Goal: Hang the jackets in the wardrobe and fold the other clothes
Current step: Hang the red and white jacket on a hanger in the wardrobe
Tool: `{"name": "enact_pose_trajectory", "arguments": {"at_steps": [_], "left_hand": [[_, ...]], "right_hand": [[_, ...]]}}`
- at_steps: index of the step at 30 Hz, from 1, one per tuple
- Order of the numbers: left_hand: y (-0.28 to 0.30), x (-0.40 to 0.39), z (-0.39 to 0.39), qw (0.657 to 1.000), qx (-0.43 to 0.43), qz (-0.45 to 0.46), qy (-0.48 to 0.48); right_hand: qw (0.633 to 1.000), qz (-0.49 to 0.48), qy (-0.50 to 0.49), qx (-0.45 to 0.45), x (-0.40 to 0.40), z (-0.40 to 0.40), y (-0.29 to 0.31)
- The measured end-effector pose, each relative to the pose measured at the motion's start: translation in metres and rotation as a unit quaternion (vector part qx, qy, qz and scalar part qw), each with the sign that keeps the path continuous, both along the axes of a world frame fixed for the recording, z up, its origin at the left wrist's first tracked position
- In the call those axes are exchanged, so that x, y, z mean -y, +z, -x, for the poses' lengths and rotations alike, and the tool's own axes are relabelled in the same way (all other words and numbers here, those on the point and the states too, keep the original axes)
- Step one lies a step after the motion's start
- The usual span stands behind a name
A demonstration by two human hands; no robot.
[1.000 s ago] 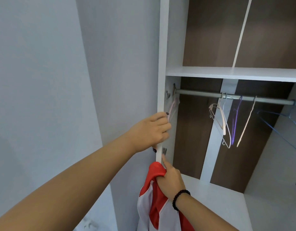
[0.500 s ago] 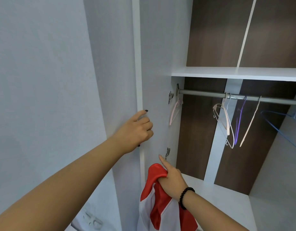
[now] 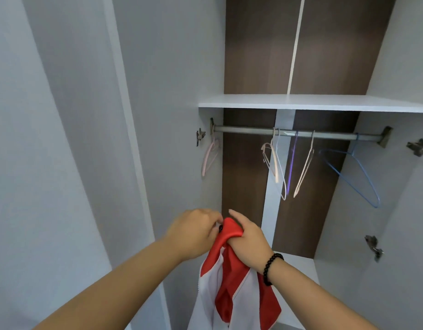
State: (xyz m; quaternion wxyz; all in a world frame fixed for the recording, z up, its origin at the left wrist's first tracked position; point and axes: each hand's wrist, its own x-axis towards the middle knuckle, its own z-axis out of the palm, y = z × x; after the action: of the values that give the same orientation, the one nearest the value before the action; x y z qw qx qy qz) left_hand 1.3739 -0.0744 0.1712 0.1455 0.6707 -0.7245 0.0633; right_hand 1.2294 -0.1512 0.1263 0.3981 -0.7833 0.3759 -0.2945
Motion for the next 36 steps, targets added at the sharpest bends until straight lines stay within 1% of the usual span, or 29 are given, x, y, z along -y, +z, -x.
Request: {"name": "enact_pose_trajectory", "arguments": {"at_steps": [4, 7, 9, 11, 13, 15, 16, 19, 22, 24, 27, 30, 36], "left_hand": [[-0.015, 0.018, 0.061, 0.996, -0.085, 0.009, 0.0], [-0.021, 0.03, 0.097, 0.978, -0.208, 0.004, -0.02], [-0.029, 0.037, 0.121, 0.953, -0.299, -0.017, -0.044], [-0.038, 0.044, 0.148, 0.92, -0.386, -0.031, -0.067], [-0.05, 0.055, 0.176, 0.888, -0.454, -0.013, -0.075], [-0.061, 0.07, 0.203, 0.863, -0.501, 0.019, -0.065], [-0.065, 0.078, 0.215, 0.859, -0.509, 0.028, -0.054], [-0.073, 0.104, 0.239, 0.862, -0.505, 0.047, -0.007], [-0.075, 0.126, 0.25, 0.838, -0.538, 0.08, 0.046], [-0.073, 0.14, 0.254, 0.827, -0.551, 0.094, 0.058], [-0.064, 0.161, 0.258, 0.814, -0.569, 0.105, 0.054], [-0.049, 0.182, 0.267, 0.8, -0.589, 0.11, 0.031], [-0.029, 0.238, 0.271, 0.787, -0.61, 0.09, -0.024]], "right_hand": [[0.999, 0.004, -0.038, 0.012, 0.018, 0.05, 0.004], [0.998, -0.01, -0.062, 0.024, 0.032, 0.09, 0.006], [0.995, -0.023, -0.083, 0.041, 0.043, 0.116, 0.008], [0.992, -0.035, -0.102, 0.059, 0.054, 0.141, 0.01], [0.989, -0.048, -0.116, 0.077, 0.065, 0.164, 0.013], [0.986, -0.051, -0.125, 0.097, 0.076, 0.186, 0.016], [0.985, -0.049, -0.128, 0.105, 0.082, 0.195, 0.017], [0.983, -0.048, -0.137, 0.115, 0.098, 0.221, 0.018], [0.982, -0.052, -0.141, 0.116, 0.111, 0.241, 0.016], [0.981, -0.064, -0.133, 0.122, 0.117, 0.251, 0.012], [0.982, -0.073, -0.128, 0.115, 0.126, 0.261, 0.001], [0.982, -0.075, -0.145, 0.095, 0.14, 0.265, -0.009], [0.972, -0.09, -0.177, 0.127, 0.184, 0.26, -0.016]]}}
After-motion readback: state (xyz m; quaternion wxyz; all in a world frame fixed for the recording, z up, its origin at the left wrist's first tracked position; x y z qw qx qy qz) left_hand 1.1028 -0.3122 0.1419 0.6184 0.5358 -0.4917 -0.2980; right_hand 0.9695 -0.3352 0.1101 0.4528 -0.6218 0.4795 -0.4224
